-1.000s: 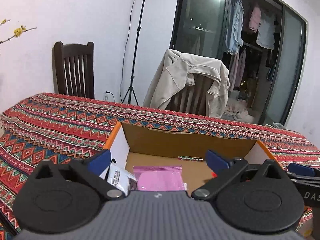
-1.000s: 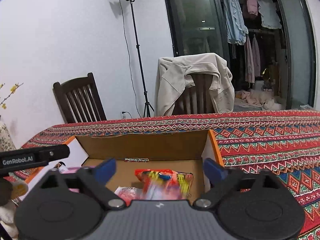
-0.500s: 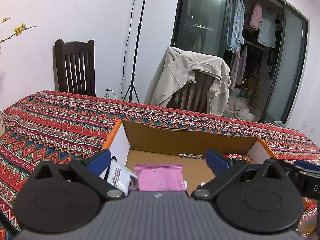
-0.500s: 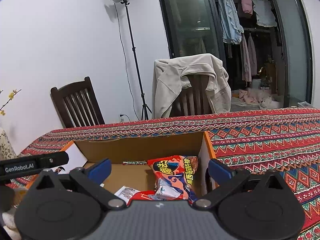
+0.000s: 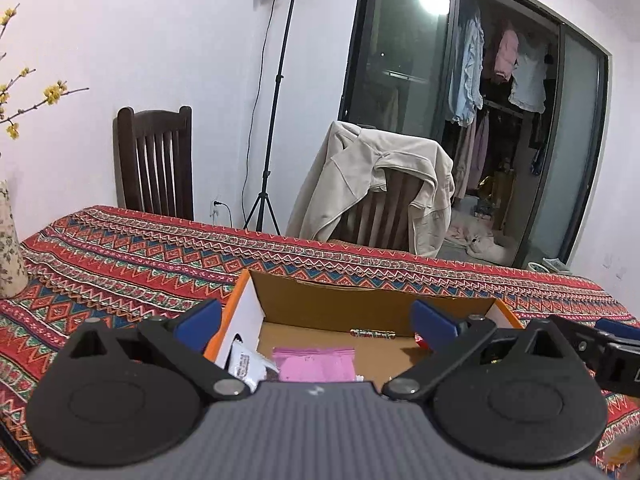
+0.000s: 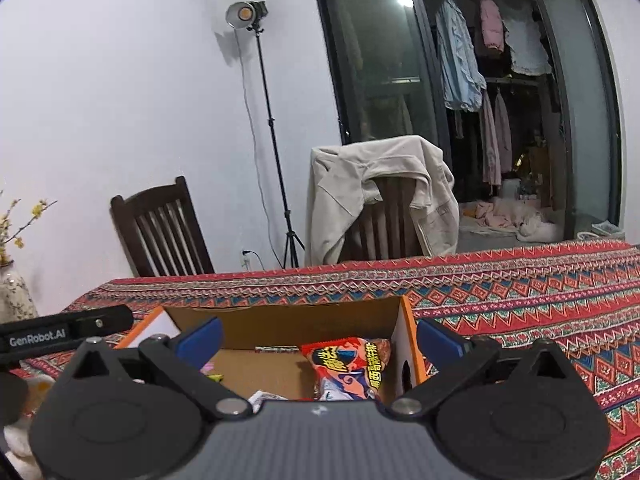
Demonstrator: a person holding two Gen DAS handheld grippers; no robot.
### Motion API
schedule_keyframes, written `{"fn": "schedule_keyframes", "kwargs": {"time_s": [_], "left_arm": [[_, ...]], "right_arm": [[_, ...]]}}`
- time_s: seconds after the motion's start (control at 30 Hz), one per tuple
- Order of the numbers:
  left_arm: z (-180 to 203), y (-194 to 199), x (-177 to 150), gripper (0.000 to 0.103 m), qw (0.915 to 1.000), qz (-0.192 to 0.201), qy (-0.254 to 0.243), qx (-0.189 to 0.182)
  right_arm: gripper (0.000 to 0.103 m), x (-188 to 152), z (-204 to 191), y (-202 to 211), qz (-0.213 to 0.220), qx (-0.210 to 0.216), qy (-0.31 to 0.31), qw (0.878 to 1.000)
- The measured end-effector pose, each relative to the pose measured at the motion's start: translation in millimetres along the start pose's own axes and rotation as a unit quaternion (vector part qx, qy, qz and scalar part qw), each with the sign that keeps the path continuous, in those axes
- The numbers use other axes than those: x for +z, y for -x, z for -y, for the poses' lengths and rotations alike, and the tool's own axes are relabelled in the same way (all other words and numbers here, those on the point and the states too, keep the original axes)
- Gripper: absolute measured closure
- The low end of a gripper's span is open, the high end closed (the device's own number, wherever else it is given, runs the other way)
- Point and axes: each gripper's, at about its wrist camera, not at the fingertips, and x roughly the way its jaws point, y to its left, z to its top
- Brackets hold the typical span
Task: Organize snacks
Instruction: 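Open both tools in the box and withdraw them to the pile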
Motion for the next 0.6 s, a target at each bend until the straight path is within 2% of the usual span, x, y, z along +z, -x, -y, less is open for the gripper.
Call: {"fn": "schedule_keyframes", "kwargs": {"time_s": [0.3, 0.6], "left_arm": [[-11, 37, -15, 0.0, 0.9999, -0.008, -0.005, -0.01], [-27, 74, -45, 0.0, 0.9996, -0.02, -0.016, -0.016]], "right_arm": [[0.0, -10, -5, 41, -0.005, 0.008, 0.018, 1.0], [0.0, -39, -15, 76, -0.023, 0.015, 0.032, 0.999]]}}
